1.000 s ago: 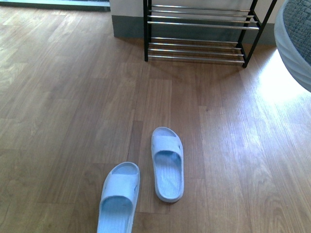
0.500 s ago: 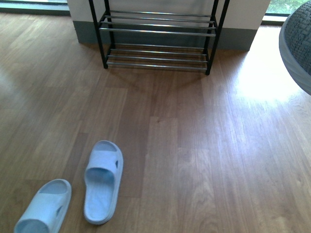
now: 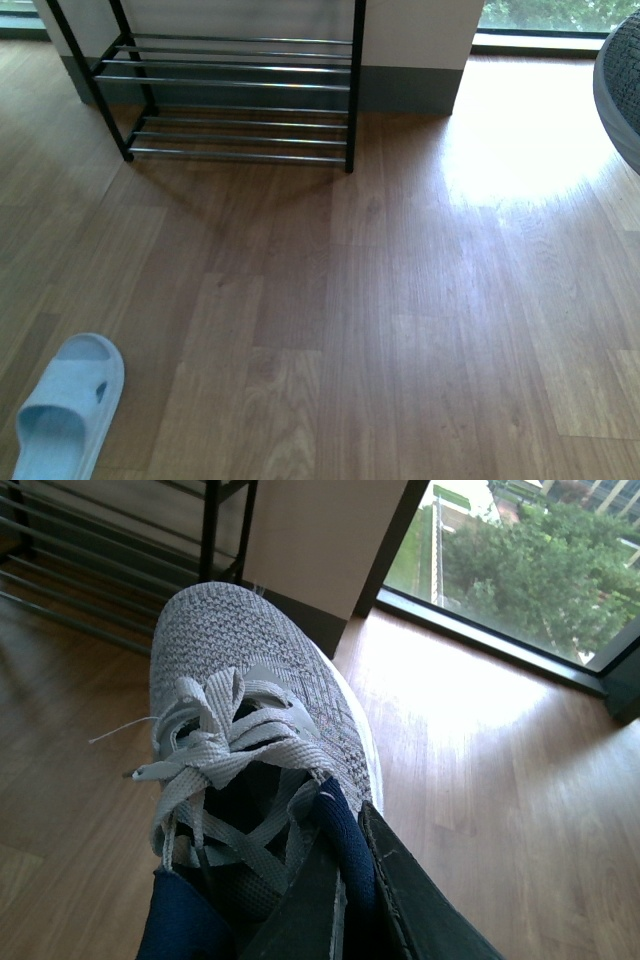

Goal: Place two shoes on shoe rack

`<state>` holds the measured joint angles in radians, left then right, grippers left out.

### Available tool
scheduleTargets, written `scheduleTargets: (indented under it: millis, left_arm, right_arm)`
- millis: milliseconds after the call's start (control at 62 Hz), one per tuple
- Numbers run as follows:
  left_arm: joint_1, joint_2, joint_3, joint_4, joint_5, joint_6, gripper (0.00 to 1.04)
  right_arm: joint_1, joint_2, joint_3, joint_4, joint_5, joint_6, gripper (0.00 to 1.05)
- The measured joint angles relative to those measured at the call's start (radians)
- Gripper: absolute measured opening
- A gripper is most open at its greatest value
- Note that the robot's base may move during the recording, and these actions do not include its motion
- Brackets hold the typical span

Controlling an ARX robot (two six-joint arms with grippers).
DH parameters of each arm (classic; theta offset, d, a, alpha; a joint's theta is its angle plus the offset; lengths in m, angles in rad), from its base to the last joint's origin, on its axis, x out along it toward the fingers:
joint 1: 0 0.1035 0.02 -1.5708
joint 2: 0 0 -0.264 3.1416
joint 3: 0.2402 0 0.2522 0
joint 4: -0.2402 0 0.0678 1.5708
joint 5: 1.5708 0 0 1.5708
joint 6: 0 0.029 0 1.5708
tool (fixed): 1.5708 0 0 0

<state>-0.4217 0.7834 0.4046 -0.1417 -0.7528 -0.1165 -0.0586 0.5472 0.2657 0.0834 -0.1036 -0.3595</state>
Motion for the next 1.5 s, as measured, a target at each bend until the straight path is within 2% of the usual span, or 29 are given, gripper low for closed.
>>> scheduleTargets:
  millis: [1500]
  left_arm:
    - [-0.001, 0.002, 0.000, 0.000, 0.004, 0.000, 0.02]
  right_arm:
    - [-0.001, 0.000, 0.000, 0.000, -0.002, 0.000, 0.01]
